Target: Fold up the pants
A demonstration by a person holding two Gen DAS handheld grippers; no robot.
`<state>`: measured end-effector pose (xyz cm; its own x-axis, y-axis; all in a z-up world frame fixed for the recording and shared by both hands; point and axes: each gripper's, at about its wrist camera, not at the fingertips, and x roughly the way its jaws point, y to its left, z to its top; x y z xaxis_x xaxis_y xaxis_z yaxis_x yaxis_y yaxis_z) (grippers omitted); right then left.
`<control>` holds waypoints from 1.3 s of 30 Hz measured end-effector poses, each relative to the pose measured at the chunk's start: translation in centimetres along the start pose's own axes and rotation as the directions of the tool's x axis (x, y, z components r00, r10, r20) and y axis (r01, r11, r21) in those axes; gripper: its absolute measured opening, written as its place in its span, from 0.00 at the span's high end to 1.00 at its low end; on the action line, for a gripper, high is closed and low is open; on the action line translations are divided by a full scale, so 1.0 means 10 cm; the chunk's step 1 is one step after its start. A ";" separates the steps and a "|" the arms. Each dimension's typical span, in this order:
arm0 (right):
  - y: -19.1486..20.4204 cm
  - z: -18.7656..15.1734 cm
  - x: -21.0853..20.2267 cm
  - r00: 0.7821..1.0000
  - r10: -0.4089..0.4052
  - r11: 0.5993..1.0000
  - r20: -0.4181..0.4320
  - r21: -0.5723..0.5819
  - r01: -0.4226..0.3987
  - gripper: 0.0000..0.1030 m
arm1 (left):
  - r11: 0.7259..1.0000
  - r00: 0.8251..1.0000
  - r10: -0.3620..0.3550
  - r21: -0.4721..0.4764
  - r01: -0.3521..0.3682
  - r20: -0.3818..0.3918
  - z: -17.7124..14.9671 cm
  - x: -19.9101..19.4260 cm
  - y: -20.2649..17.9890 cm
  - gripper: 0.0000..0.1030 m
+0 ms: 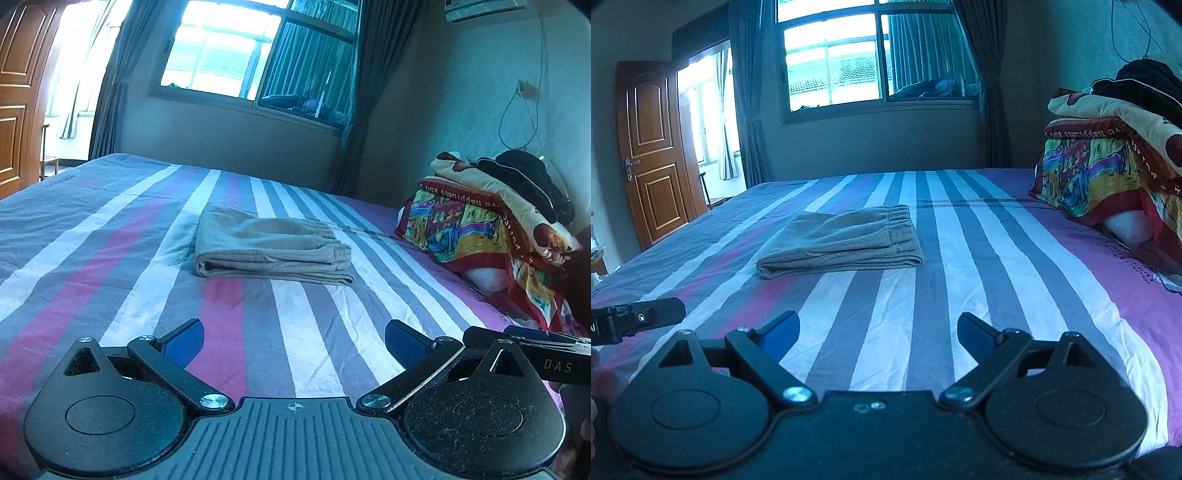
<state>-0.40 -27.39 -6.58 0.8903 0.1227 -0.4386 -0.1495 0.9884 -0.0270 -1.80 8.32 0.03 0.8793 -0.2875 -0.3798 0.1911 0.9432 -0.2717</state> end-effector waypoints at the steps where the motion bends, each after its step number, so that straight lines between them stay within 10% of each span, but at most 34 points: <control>1: 0.01 0.00 0.00 1.000 0.000 1.000 0.002 -0.003 0.000 0.10 | 1.000 1.000 0.001 0.000 -0.001 -0.001 0.00 0.00 0.00 0.00; 39: 0.07 -0.03 0.01 1.000 -0.014 1.000 0.004 -0.021 0.014 0.10 | 1.000 1.000 -0.014 0.010 0.014 -0.001 0.00 0.00 0.00 0.00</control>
<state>-0.57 -26.74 -6.90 0.8942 0.1089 -0.4342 -0.1457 0.9879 -0.0522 -1.86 8.31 0.02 0.8761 -0.3011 -0.3765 0.2082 0.9407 -0.2678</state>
